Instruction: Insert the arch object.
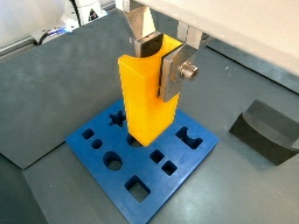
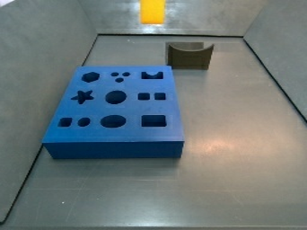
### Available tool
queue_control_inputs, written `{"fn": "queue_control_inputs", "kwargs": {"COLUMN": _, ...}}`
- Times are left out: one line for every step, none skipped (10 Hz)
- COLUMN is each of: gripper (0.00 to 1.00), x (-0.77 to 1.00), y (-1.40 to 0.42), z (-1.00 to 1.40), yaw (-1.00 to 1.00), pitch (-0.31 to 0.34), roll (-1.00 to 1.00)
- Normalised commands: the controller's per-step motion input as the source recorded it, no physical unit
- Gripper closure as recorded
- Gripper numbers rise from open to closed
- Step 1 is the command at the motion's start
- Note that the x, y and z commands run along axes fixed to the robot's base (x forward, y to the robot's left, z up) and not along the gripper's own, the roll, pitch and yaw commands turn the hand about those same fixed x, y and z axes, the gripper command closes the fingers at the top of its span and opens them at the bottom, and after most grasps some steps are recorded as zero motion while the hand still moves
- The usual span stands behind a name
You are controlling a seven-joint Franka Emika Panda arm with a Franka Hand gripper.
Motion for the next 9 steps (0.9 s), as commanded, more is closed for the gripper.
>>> {"fn": "queue_control_inputs", "kwargs": {"gripper": 1.0, "x": -0.18, "y": 0.06, "z": 0.0, "yaw": -0.11, "pitch": 0.0, "roll": 0.0}}
{"fn": "queue_control_inputs", "kwargs": {"gripper": 1.0, "x": -0.12, "y": 0.23, "z": -0.11, "yaw": -0.57, "pitch": 0.019, "roll": 0.0}}
{"fn": "queue_control_inputs", "kwargs": {"gripper": 1.0, "x": -0.13, "y": 0.11, "z": -0.23, "yaw": -0.87, "pitch": 0.06, "roll": 0.0}}
{"fn": "queue_control_inputs", "kwargs": {"gripper": 1.0, "x": -0.1, "y": 0.0, "z": -0.23, "yaw": -0.99, "pitch": 0.06, "roll": 0.0}}
{"fn": "queue_control_inputs", "kwargs": {"gripper": 1.0, "x": -0.1, "y": 0.0, "z": -0.24, "yaw": -1.0, "pitch": 0.06, "roll": 0.0}}
{"fn": "queue_control_inputs", "kwargs": {"gripper": 1.0, "x": -0.09, "y": 0.0, "z": -0.25, "yaw": -1.0, "pitch": 0.061, "roll": 0.0}}
{"fn": "queue_control_inputs", "kwargs": {"gripper": 1.0, "x": -0.02, "y": 0.0, "z": -0.27, "yaw": -1.0, "pitch": 0.051, "roll": 0.0}}
{"fn": "queue_control_inputs", "kwargs": {"gripper": 1.0, "x": 0.0, "y": 0.08, "z": -0.26, "yaw": -0.92, "pitch": 0.036, "roll": 0.0}}
{"fn": "queue_control_inputs", "kwargs": {"gripper": 1.0, "x": 0.0, "y": 0.33, "z": -0.29, "yaw": -0.7, "pitch": 0.06, "roll": 0.0}}
